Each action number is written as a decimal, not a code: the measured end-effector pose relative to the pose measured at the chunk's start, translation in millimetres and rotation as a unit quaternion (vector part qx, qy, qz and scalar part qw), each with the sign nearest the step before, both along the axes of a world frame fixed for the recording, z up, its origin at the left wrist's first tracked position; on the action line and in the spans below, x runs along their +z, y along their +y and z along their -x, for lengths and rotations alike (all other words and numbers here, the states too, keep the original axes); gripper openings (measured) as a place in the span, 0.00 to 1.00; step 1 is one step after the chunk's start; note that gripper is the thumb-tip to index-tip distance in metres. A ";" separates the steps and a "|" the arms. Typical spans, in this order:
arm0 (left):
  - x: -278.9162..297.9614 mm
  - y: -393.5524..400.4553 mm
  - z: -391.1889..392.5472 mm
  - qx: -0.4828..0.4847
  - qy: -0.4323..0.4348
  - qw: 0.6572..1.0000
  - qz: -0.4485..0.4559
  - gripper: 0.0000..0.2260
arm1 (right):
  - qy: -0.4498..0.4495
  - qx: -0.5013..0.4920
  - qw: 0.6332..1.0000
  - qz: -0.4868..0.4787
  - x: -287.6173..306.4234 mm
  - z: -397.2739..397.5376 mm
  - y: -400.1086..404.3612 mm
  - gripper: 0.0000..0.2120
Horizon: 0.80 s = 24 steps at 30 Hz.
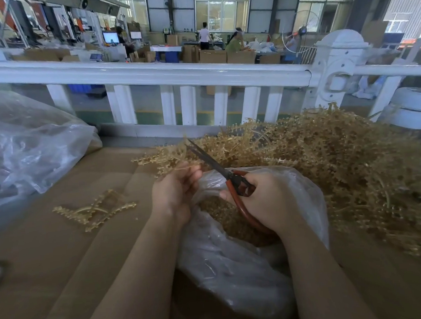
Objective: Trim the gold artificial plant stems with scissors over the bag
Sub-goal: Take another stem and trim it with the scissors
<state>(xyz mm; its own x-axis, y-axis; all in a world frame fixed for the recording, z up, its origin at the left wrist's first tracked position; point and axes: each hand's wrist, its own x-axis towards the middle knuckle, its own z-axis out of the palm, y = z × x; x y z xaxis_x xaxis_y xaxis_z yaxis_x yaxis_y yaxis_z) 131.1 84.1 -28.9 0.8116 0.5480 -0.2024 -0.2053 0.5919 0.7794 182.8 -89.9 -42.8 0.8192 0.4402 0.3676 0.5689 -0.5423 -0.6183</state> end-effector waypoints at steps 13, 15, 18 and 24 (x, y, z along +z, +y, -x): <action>-1.5 -4.3 3.3 -0.081 -0.069 0.984 -0.143 0.09 | -0.033 -0.050 0.998 0.027 0.7 0.6 0.8 0.22; -1.1 -3.8 3.3 -0.093 -0.084 0.983 -0.135 0.06 | -0.035 -0.046 0.998 0.028 1.7 1.7 0.2 0.22; -0.7 -3.7 3.5 -0.086 -0.099 0.981 -0.142 0.02 | -0.036 -0.047 0.998 0.028 1.2 1.7 -0.7 0.23; -0.9 -3.4 3.8 -0.066 -0.094 0.988 -0.104 0.08 | -0.030 -0.057 0.997 0.032 2.1 2.7 0.3 0.21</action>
<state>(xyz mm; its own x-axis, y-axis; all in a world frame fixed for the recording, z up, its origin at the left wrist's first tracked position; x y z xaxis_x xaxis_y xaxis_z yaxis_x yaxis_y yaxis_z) 127.3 80.7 -29.8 0.8910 0.4493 0.0645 -0.2903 0.4549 0.8419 180.0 -89.7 -40.7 0.8427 0.3690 0.3920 0.5360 -0.6434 -0.5466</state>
